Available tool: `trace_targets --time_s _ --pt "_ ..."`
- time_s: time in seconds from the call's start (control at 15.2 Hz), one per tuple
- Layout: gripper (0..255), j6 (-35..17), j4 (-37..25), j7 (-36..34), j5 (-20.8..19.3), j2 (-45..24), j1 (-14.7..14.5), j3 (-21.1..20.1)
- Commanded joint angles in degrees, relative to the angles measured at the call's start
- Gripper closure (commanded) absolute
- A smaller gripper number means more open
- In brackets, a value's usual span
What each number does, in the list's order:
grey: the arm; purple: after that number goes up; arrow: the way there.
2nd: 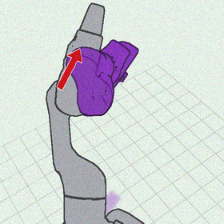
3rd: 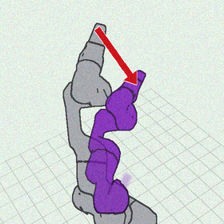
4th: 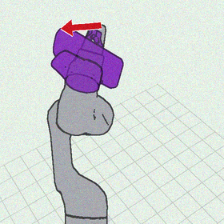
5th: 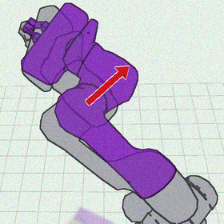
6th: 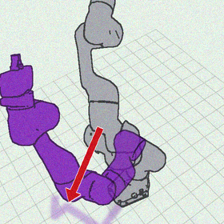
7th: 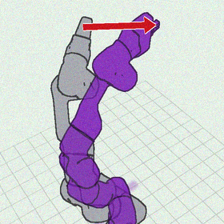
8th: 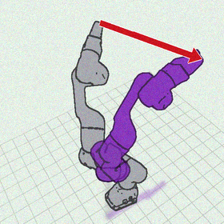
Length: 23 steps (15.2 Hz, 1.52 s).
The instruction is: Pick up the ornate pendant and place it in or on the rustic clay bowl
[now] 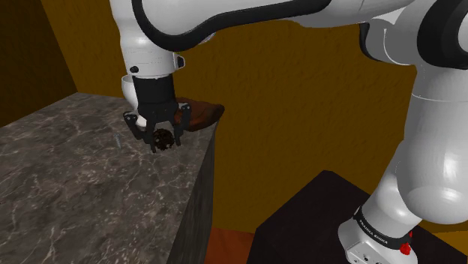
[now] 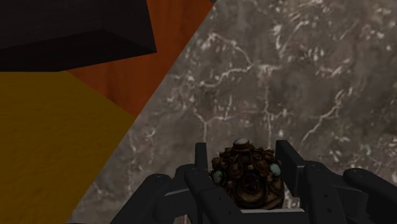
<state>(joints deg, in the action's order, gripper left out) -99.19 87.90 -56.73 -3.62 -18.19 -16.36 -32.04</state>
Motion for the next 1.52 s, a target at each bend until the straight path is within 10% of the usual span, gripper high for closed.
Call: trace_targets --time_s 0.0,1.45 --pt "255 1.5 -1.4 -0.2 0.1 0.1 -0.2 -0.1" --pt "255 20.9 -25.3 -2.2 -2.3 -4.6 -4.1 -0.5"
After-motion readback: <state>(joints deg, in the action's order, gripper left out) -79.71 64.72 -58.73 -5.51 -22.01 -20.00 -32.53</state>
